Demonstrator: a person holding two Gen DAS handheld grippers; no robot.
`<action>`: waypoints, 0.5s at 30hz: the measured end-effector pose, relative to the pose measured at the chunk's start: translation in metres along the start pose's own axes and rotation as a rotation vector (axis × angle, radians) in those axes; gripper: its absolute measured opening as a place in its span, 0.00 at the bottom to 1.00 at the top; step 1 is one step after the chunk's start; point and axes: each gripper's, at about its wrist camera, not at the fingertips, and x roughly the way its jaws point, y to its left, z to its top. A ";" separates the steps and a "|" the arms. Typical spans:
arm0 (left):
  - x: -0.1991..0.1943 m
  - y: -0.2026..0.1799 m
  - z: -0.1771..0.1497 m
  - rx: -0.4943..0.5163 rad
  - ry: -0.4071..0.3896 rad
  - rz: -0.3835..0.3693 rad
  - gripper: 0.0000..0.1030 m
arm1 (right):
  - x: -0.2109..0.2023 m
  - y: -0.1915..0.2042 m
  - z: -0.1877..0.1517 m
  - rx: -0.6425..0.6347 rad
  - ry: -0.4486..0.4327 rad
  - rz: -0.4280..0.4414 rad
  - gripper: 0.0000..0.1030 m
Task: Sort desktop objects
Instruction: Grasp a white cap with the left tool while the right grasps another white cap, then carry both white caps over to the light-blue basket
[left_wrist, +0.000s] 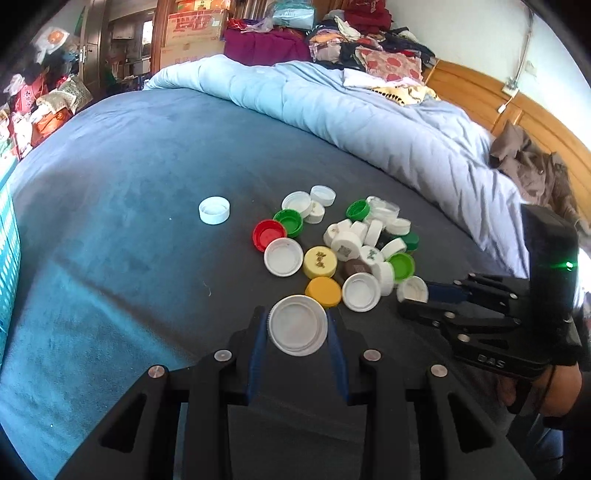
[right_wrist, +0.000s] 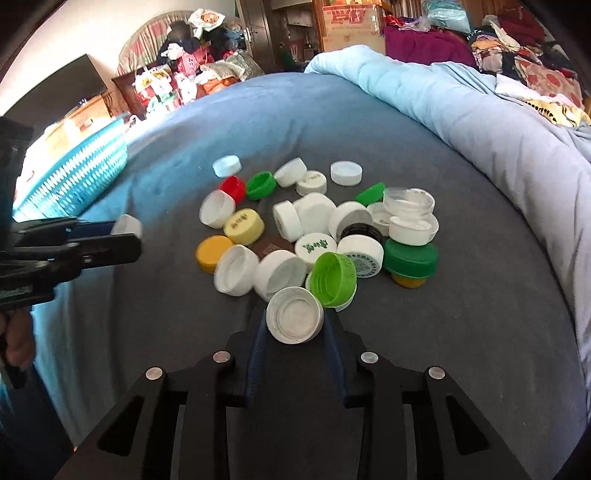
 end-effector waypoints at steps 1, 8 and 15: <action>-0.002 0.000 0.001 0.001 -0.005 -0.002 0.31 | -0.007 0.000 -0.001 0.009 -0.009 0.004 0.33; -0.039 -0.003 0.020 0.000 -0.074 0.014 0.31 | -0.069 0.003 0.011 0.084 -0.118 0.015 0.33; -0.122 0.039 0.057 -0.037 -0.203 0.185 0.32 | -0.110 0.023 0.076 0.039 -0.242 0.026 0.33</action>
